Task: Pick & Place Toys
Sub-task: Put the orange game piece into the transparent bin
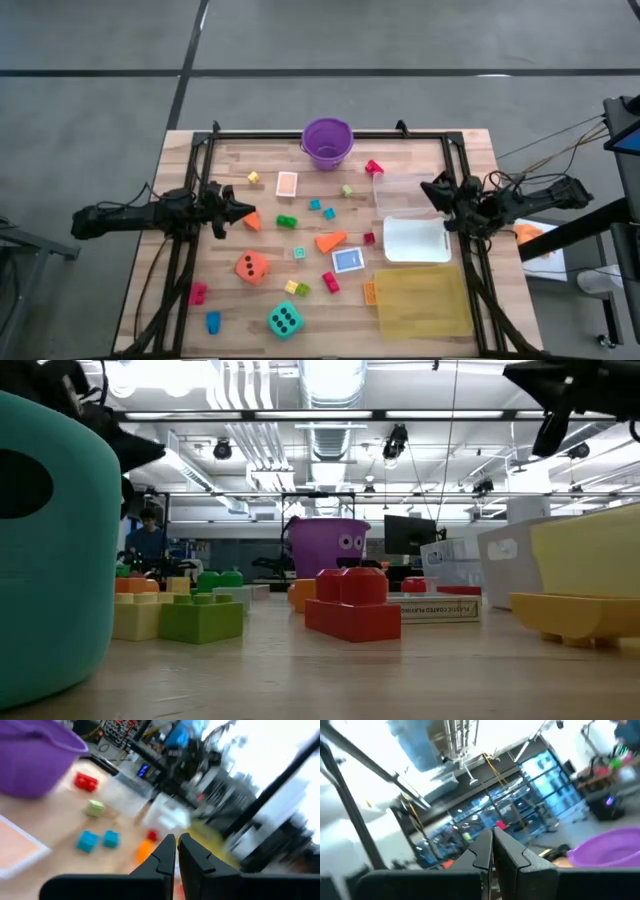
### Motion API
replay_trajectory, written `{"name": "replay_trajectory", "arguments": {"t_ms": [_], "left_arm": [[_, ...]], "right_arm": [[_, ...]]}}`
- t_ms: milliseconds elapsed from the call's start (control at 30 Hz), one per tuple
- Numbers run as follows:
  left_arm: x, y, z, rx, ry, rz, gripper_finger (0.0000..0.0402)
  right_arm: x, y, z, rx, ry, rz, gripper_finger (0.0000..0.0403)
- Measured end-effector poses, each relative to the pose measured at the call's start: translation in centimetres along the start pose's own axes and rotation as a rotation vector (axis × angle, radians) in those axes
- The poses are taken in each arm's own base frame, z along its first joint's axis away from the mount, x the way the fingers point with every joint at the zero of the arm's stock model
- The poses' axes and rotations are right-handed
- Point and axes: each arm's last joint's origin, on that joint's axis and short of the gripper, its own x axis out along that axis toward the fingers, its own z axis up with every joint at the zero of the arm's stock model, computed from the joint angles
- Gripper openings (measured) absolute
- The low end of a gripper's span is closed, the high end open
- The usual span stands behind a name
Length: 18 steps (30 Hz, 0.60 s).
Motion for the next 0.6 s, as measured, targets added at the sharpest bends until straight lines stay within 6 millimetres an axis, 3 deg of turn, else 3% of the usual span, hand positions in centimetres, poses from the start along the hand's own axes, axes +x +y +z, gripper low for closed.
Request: {"name": "replay_trajectory", "arguments": {"t_ms": [133,400,533,600], "left_arm": [[0.0,0.0,0.0,-0.235,-0.008,0.001,0.0021],[0.0,0.4,0.0,-0.336,-0.073,0.099,0.0021],[-0.1,0.1,0.9,-0.553,-0.249,0.086,0.0021],[-0.2,-0.1,1.3,-0.568,-0.283,0.058,0.0021]], "right_arm": [[1.0,1.3,1.5,0.065,-0.022,0.010,0.0011],[4.5,5.2,5.9,-0.152,0.085,-0.035,0.0011],[5.4,5.6,7.3,-0.115,0.267,-0.225,0.0011],[5.4,5.2,7.8,-0.058,0.327,-0.354,0.0011]]}}
